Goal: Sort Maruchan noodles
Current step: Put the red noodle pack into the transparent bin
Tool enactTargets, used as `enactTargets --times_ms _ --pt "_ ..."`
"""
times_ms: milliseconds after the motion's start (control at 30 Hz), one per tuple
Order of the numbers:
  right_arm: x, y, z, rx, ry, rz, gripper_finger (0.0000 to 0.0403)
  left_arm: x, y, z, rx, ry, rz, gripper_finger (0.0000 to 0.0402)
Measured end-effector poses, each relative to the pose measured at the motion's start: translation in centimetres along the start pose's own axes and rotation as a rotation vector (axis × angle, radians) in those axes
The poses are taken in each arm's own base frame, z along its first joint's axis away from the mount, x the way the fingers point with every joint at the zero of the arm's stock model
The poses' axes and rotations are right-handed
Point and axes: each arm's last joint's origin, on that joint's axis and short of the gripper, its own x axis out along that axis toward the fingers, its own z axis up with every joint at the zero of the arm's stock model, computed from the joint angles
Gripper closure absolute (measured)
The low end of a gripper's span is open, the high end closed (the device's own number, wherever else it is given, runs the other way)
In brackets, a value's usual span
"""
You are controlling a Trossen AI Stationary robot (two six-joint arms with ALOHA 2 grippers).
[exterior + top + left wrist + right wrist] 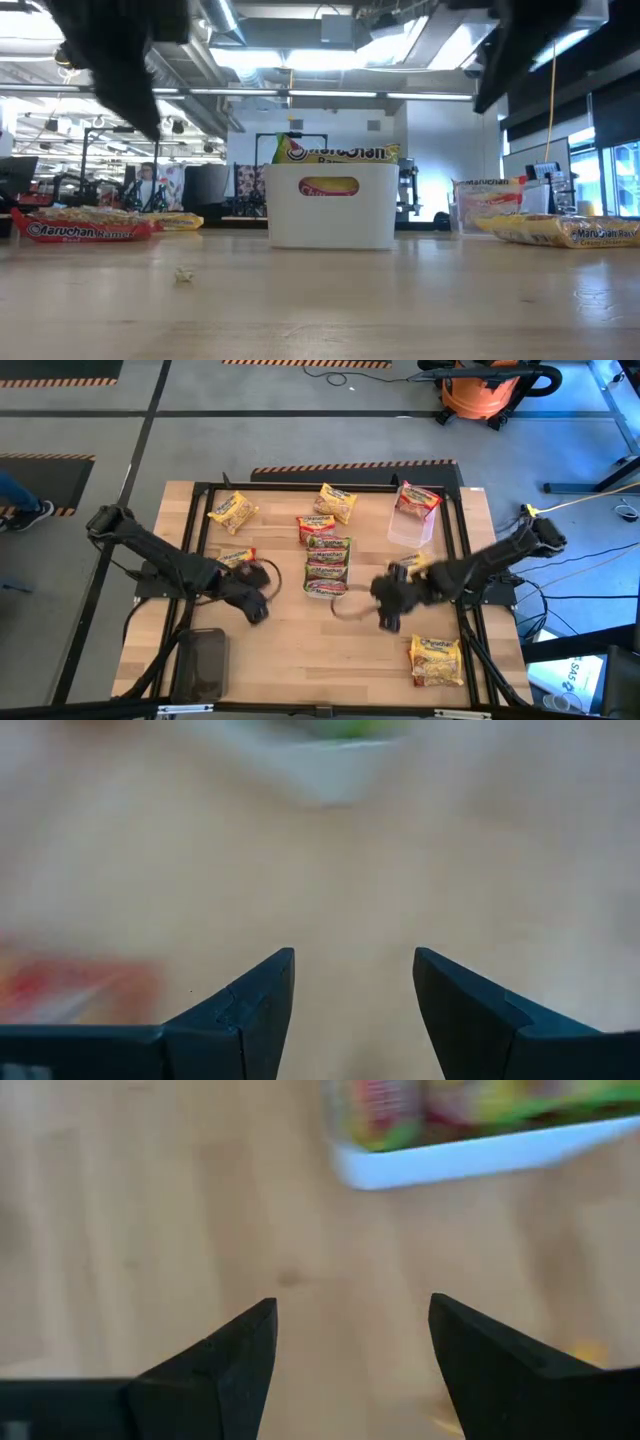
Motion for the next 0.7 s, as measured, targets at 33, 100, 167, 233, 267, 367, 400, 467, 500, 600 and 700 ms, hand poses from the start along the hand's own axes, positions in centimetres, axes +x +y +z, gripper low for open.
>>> enactTargets --times_ms 33,100,167,233,267,367,400,467,500,600,700 --pt "0.5 0.8 -0.8 -0.01 -0.027 0.02 0.0166 -0.4 1.0 -0.1 -0.06 0.013 0.081 0.0202" --pt "1.3 2.2 -2.3 -0.01 -0.093 0.041 0.0166 -0.7 3.2 -0.6 -0.187 0.088 0.242 0.0202" --pt "2.2 3.2 -3.9 0.009 -0.162 0.066 0.0166 -0.4 5.2 -1.1 -0.282 0.179 0.393 0.0202" --pt "3.0 3.8 -5.2 0.032 -0.22 0.09 0.0166 -0.2 6.7 -1.2 -0.335 0.247 0.481 0.0202" --pt "3.3 4.0 -5.8 0.05 -0.244 0.105 0.0166 0.1 7.3 -1.2 -0.361 0.27 0.503 0.0202" --pt "4.0 4.2 -7.3 0.106 -0.289 0.138 0.0166 1.1 8.7 -0.9 -0.402 0.302 0.504 0.0202" --pt "4.2 4.2 -7.7 0.121 -0.295 0.142 0.0166 1.4 9.3 -0.9 -0.411 0.316 0.507 0.0202" --pt "4.4 4.3 -8.3 0.152 -0.312 0.147 0.0166 2.2 10.3 -1.0 -0.427 0.35 0.496 0.0202" --pt "4.5 4.3 -8.5 0.164 -0.319 0.15 0.0166 2.5 10.8 -1.0 -0.429 0.363 0.485 0.0202" --pt "4.4 4.5 -9.0 0.171 -0.336 0.142 0.0166 3.5 11.8 -1.2 -0.424 0.372 0.454 0.0202" --pt "4.3 4.7 -9.1 0.169 -0.353 0.14 0.0166 4.2 12.2 -1.5 -0.414 0.379 0.41 0.0202"
